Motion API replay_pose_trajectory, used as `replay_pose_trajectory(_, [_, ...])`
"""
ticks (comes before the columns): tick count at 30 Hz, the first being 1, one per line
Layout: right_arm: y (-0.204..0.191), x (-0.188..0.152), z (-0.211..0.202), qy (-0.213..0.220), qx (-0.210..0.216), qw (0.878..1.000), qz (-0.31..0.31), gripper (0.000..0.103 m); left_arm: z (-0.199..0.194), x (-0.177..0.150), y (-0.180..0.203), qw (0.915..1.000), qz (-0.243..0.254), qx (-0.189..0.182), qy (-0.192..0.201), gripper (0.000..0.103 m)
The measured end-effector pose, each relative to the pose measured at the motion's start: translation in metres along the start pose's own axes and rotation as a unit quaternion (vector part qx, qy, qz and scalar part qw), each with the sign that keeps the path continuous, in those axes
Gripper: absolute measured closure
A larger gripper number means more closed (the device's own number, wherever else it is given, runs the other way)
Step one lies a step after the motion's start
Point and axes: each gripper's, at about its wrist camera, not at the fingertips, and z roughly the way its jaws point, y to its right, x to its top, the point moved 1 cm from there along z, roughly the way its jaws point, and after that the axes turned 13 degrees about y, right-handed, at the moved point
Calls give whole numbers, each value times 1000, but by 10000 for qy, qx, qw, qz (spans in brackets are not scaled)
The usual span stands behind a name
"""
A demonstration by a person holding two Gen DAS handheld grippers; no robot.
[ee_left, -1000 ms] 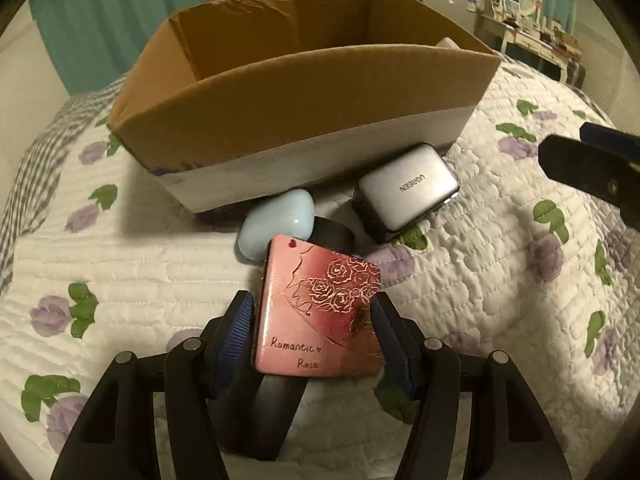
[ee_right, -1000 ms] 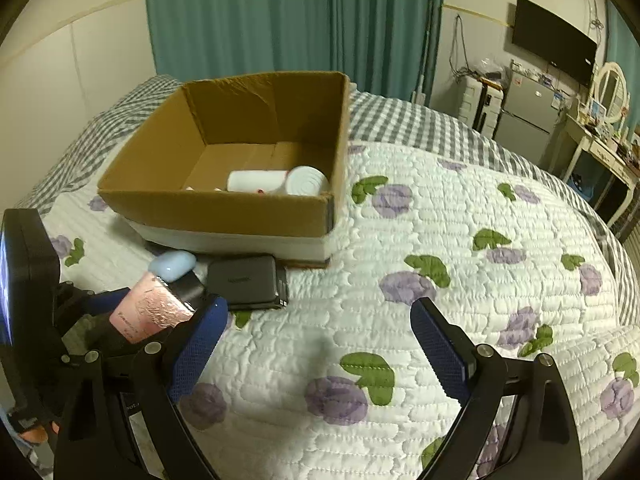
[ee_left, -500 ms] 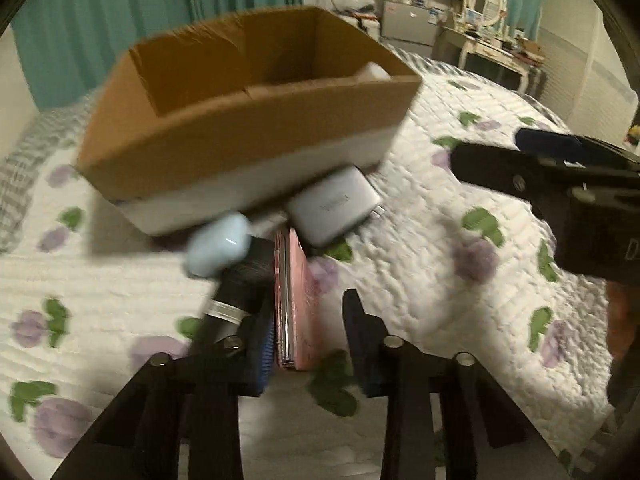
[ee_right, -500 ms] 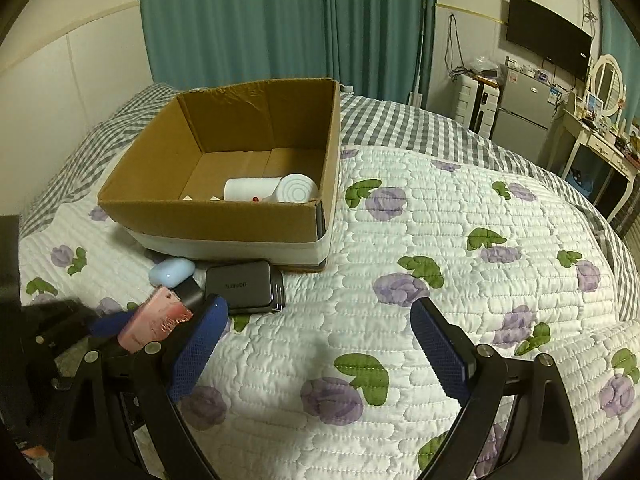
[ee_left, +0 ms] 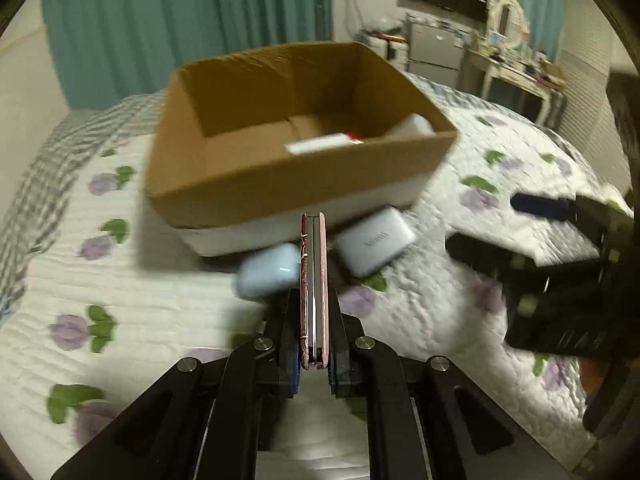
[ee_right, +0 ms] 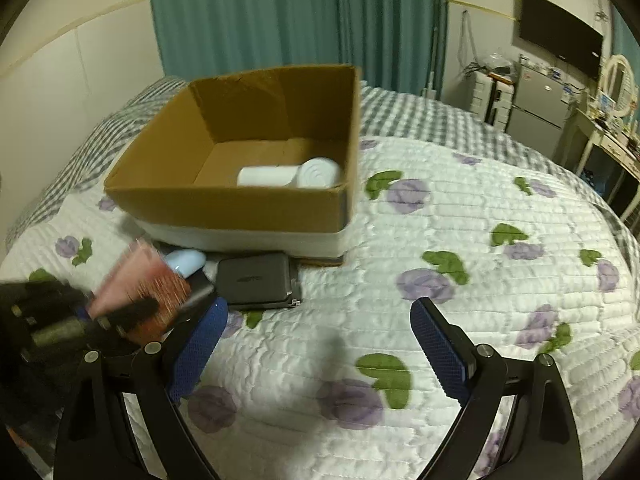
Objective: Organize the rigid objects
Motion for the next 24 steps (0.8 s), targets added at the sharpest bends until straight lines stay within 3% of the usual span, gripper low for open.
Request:
replay_pose_trajectory(8, [-29,-15,41,-271,144,9994,-170,10,22,-2,-27,9969,-189,755,-68,93])
replay_pose_trajectory(17, [-49,-17,82,-441,100,9986,-288,13,33,-10,-45,9961,-421,752,-182,93])
replay_pose_trajectory(24, [-49,-21,103,-640,82,9975,-290,32,36,-10,-44,9961,-408,755,-186,93])
